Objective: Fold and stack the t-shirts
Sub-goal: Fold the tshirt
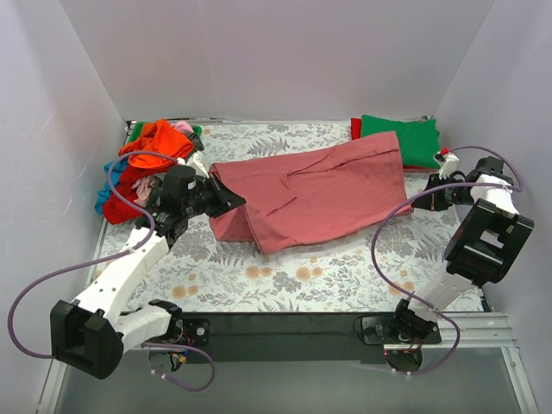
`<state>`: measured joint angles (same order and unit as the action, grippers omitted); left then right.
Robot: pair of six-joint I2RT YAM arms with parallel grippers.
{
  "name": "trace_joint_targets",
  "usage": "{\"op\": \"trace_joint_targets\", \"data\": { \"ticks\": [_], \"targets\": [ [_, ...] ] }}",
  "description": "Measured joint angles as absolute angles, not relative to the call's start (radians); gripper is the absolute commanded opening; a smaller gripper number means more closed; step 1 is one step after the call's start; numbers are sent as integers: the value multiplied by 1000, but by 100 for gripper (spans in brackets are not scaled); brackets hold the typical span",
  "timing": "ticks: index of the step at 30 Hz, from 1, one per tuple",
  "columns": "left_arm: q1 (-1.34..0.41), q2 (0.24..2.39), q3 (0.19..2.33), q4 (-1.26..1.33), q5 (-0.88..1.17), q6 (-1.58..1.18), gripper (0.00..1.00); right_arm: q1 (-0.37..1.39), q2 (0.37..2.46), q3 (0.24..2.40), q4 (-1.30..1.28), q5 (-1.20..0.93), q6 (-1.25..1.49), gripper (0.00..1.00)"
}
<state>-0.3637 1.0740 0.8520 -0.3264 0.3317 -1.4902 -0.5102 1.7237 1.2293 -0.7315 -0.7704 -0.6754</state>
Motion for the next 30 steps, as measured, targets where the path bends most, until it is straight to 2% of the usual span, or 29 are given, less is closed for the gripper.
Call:
{"op": "trace_joint_targets", "data": {
  "ticks": [16, 30],
  "targets": [
    [-268, 1349, 1021, -231, 355, -1428, 0, -477, 1827, 1307, -640, -791, -540, 1],
    [-187, 1380, 1021, -188, 383, -1420, 0, -444, 1912, 1332, -509, -778, -395, 1]
  ]
}}
